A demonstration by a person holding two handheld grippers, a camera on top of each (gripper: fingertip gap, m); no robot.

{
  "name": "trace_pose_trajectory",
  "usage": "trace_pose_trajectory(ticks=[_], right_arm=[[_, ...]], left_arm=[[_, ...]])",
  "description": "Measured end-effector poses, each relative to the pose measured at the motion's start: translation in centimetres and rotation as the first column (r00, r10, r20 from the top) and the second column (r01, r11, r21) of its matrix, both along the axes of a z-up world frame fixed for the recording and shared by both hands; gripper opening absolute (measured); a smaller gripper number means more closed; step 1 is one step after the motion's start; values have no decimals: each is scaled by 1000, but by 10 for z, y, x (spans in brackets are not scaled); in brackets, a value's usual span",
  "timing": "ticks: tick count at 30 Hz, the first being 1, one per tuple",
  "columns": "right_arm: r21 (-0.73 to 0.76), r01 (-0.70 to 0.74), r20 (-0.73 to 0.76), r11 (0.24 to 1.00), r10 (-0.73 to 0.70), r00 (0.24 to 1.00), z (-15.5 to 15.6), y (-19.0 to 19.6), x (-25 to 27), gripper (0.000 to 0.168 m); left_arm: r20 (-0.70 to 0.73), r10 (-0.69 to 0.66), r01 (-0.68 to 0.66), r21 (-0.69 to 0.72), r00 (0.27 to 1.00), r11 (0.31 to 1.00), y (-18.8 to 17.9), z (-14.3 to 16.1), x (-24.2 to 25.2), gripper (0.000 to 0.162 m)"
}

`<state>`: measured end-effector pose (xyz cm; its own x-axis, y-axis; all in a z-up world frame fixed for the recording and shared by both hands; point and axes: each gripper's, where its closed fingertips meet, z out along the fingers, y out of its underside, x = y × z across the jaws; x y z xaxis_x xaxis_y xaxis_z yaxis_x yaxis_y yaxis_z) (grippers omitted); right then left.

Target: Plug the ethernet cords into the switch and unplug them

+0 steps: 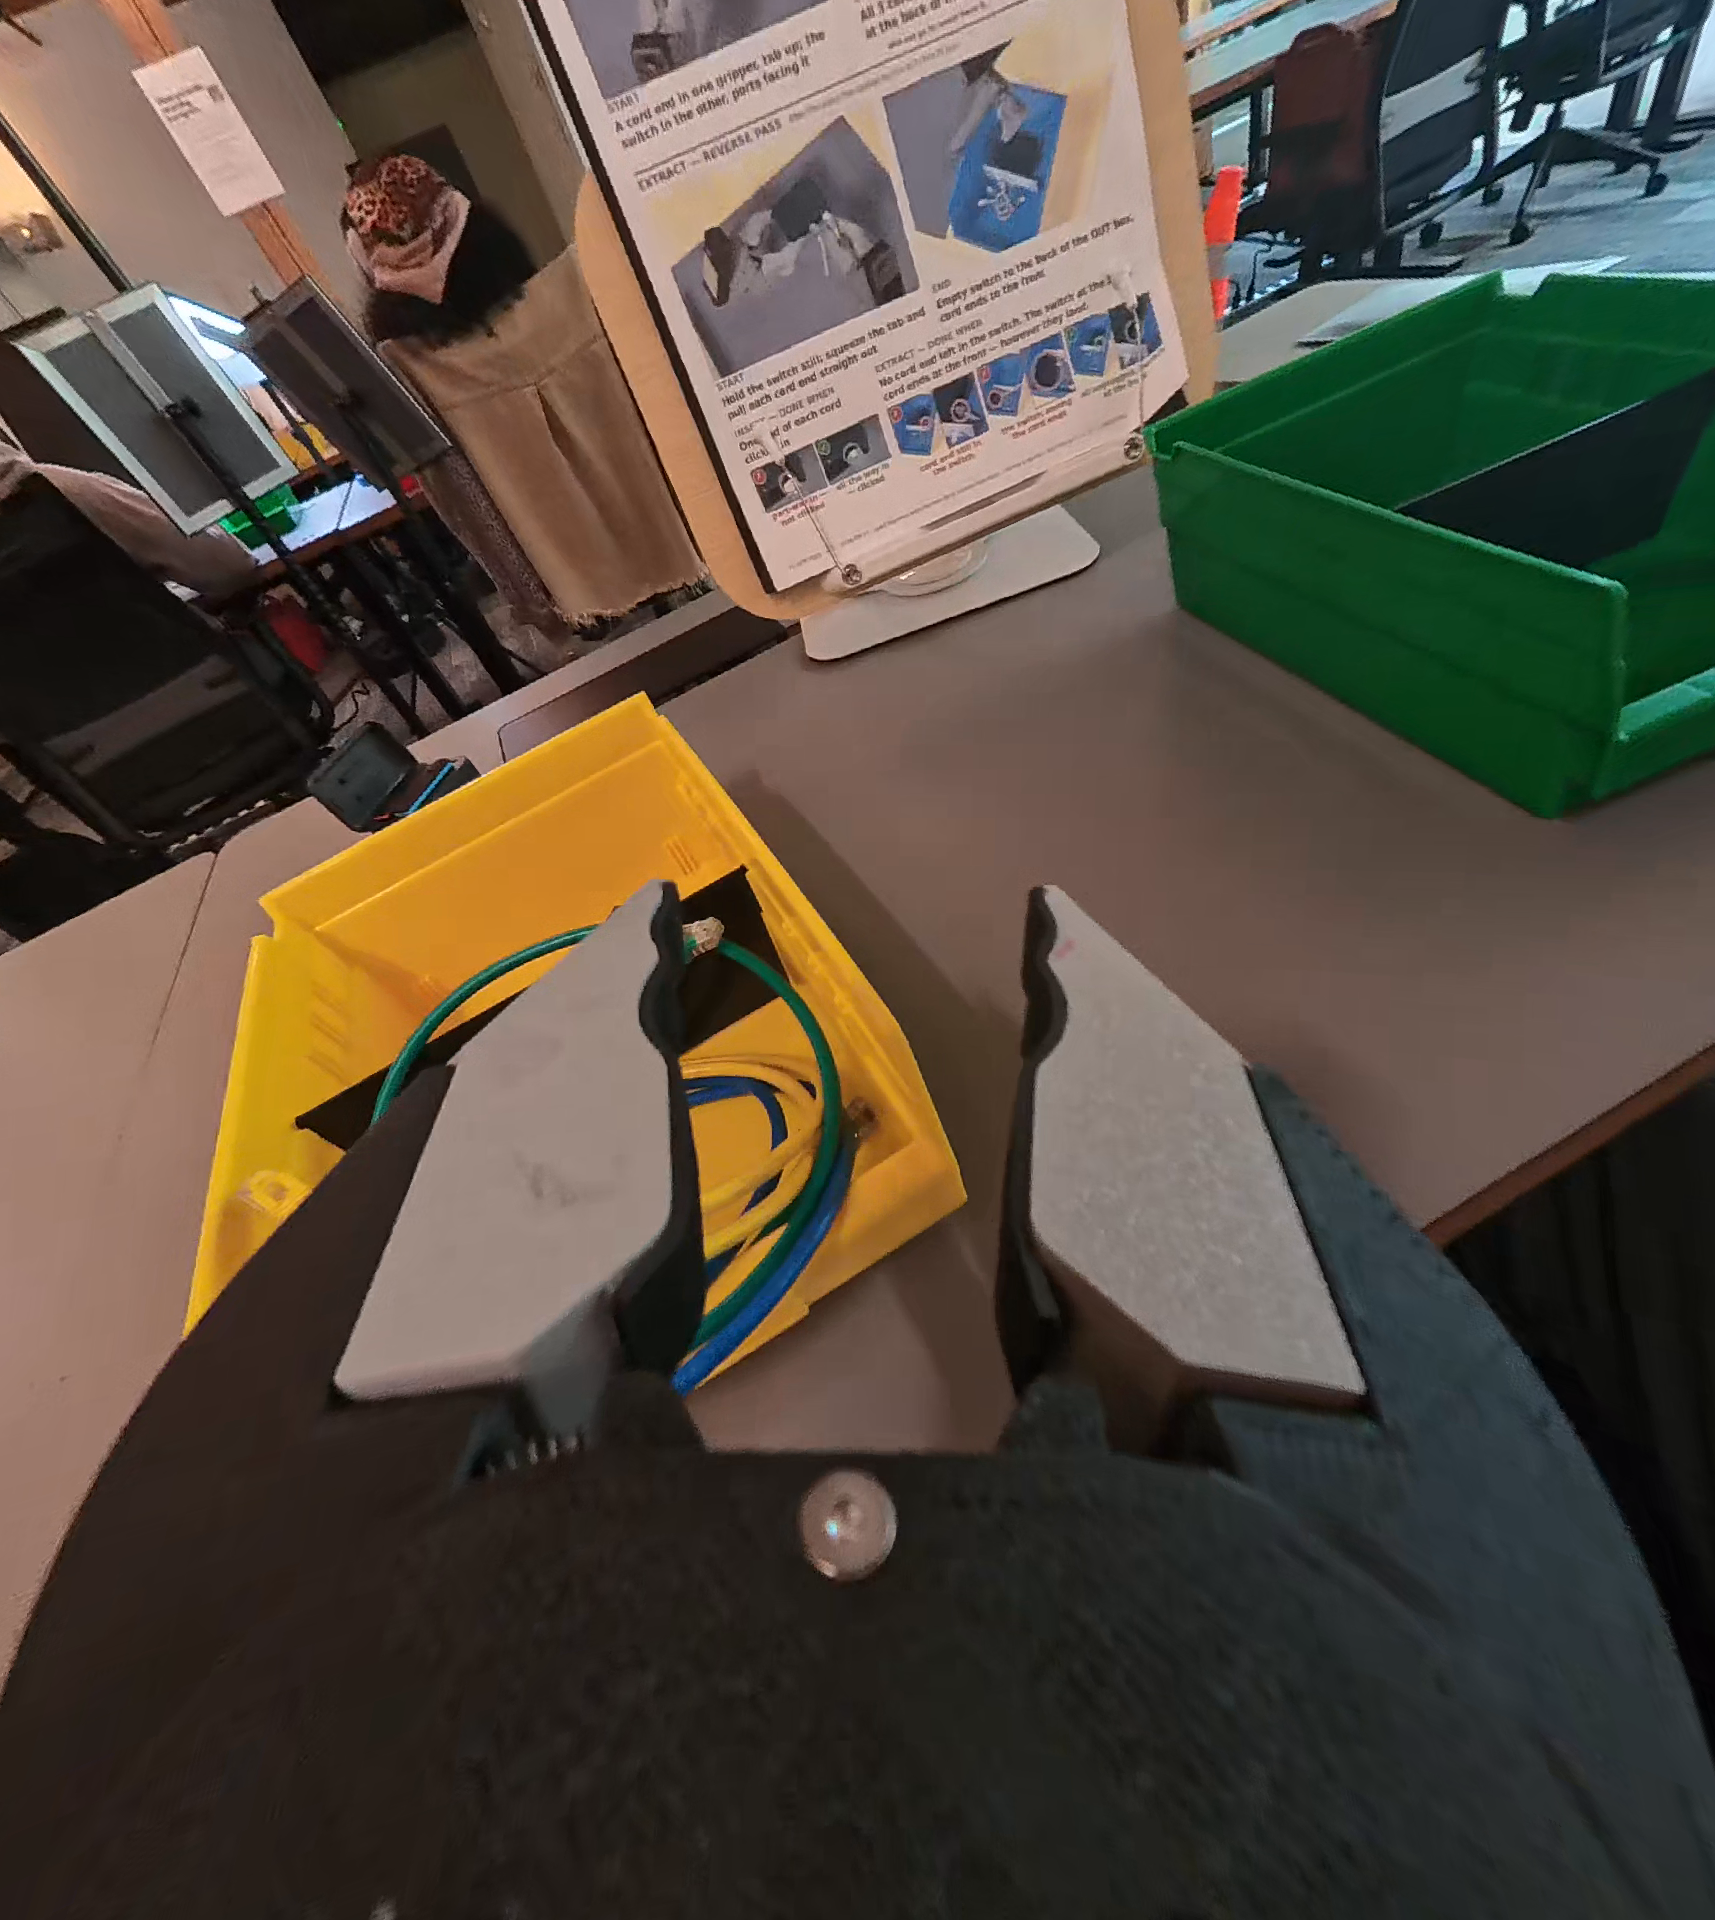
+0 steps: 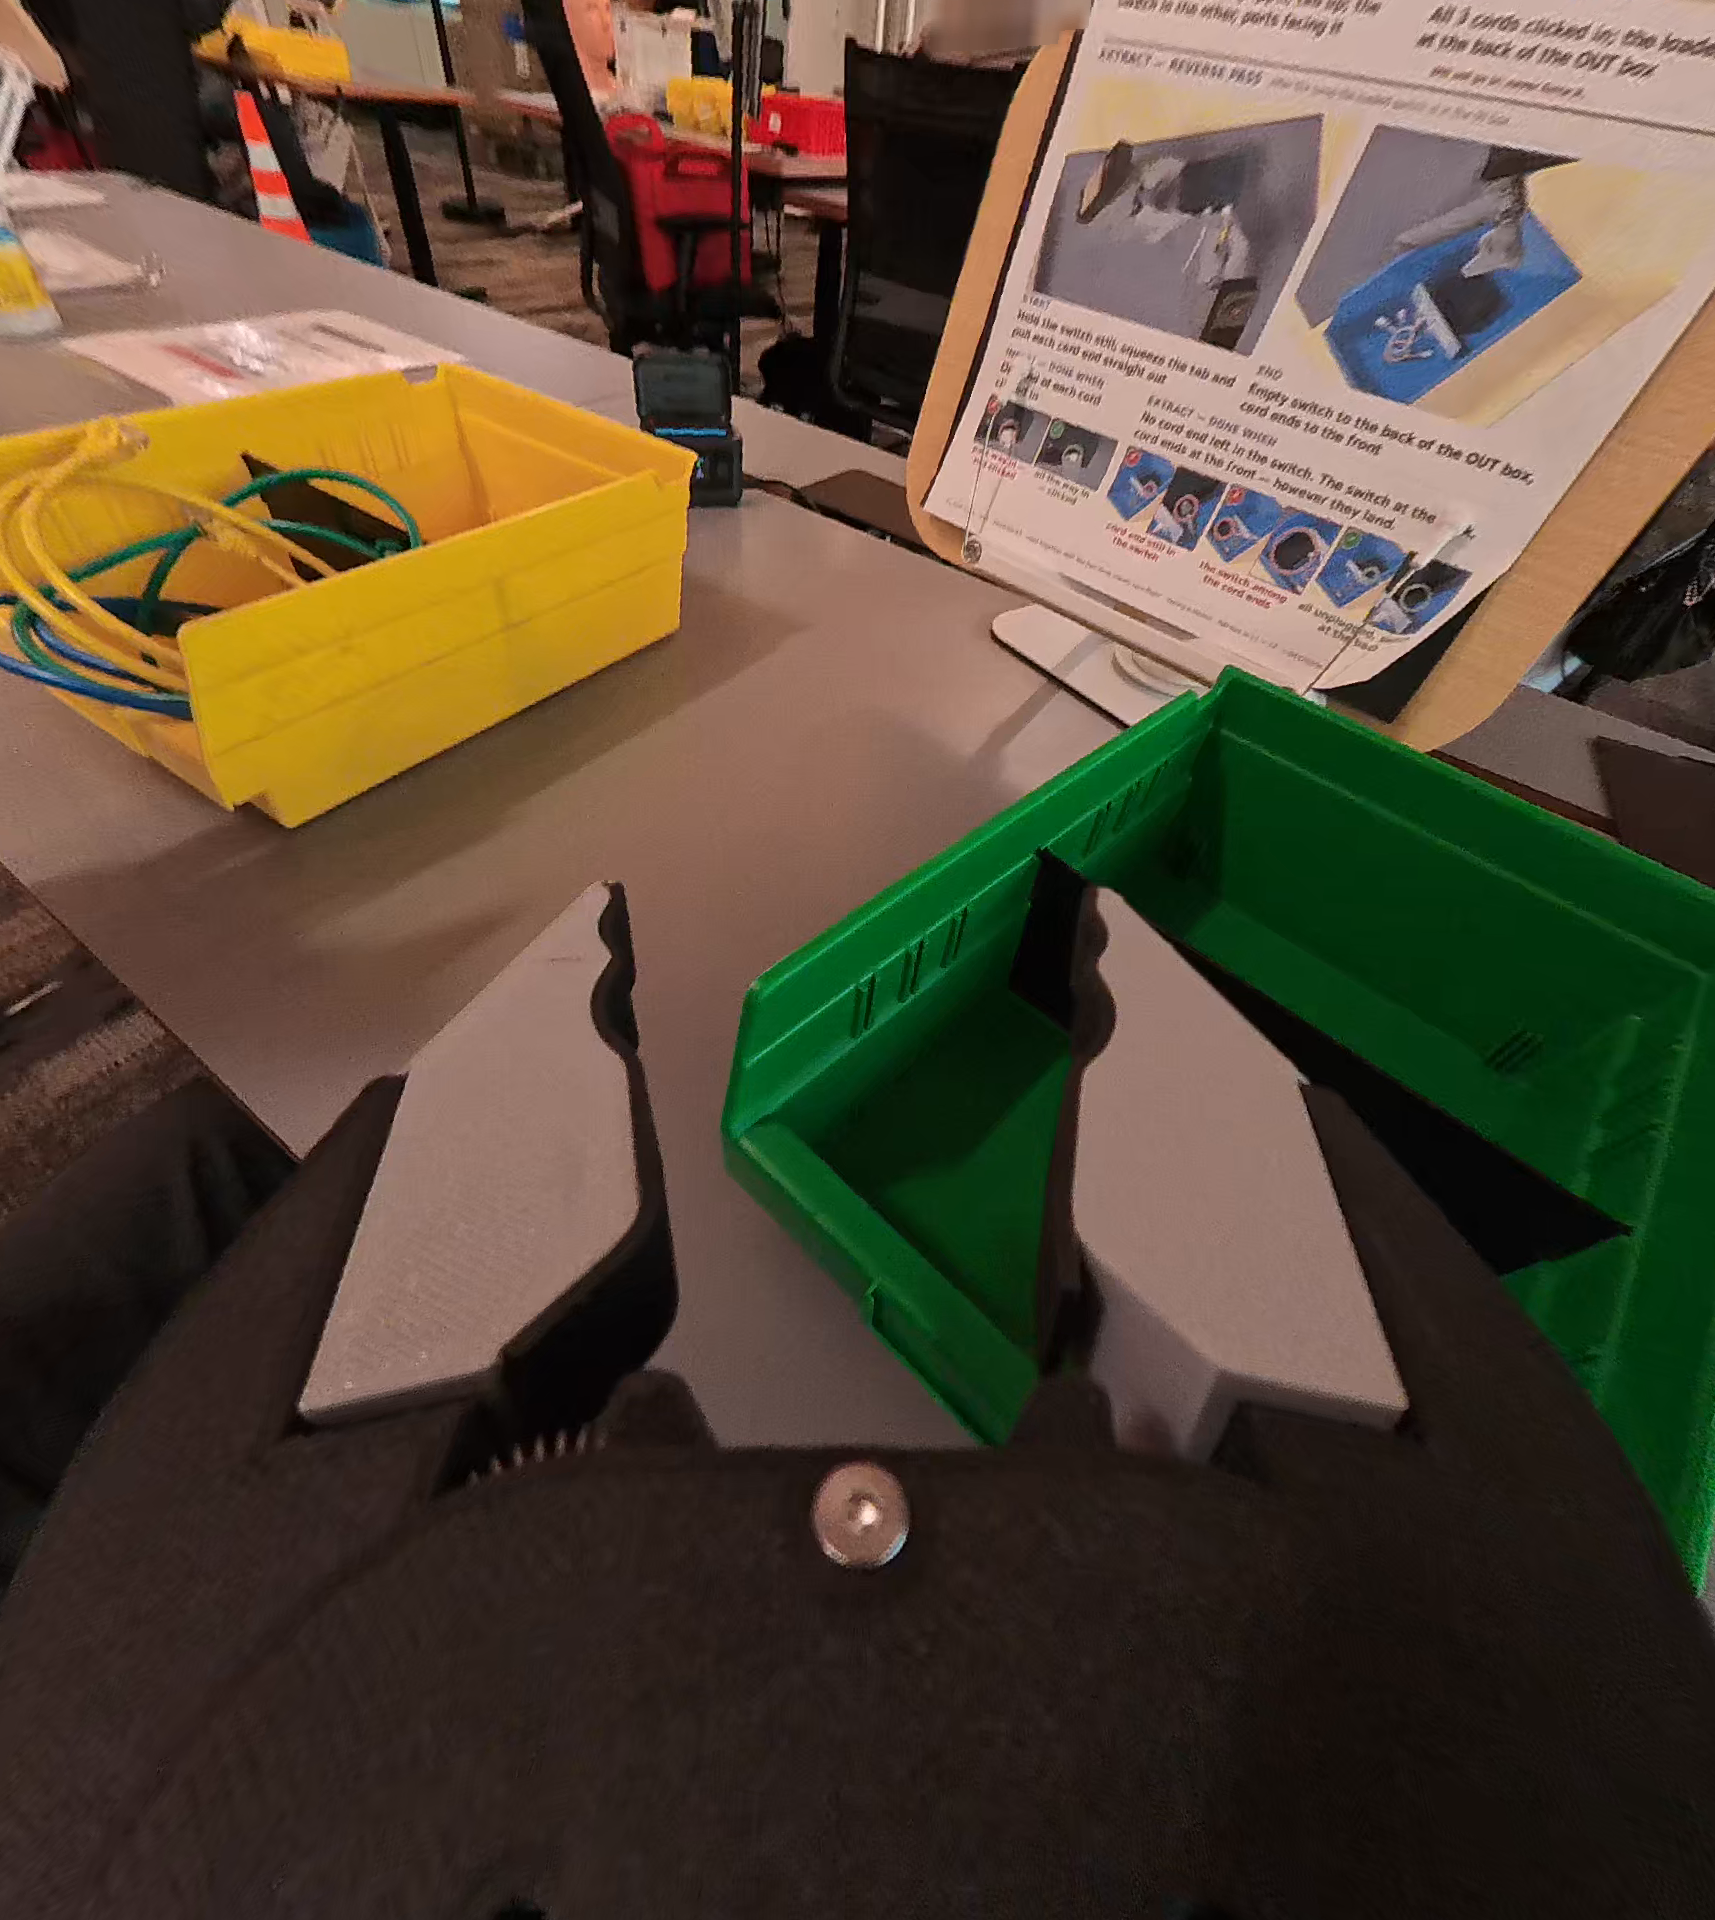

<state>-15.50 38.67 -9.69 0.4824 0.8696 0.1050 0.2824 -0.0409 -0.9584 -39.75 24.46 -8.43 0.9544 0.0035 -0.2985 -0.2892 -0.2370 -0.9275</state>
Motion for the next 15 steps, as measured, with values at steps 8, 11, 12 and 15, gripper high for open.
trace_pose_trajectory(ticks=[8, 11, 12, 15], right_arm=[[-1, -4, -37, 1000, 4, 999, 7, 0, 3, 83], [18, 6, -41, 1000, -5, 999, 11, 0, 5, 83], [21, 7, -44, 1000, -6, 999, 12, 0, 5, 83], [21, 12, -60, 1000, -11, 998, 15, 2, 7, 83]], left_arm=[[-22, 13, -13, 12, 1000, 1000, -2, 3, -1, 61], [-21, 18, -17, 34, 1000, 999, -3, 8, -2, 59], [-15, 15, -15, 40, 1000, 999, -4, 9, -2, 58], [-15, 15, -14, 41, 1000, 999, -3, 9, -2, 58]])
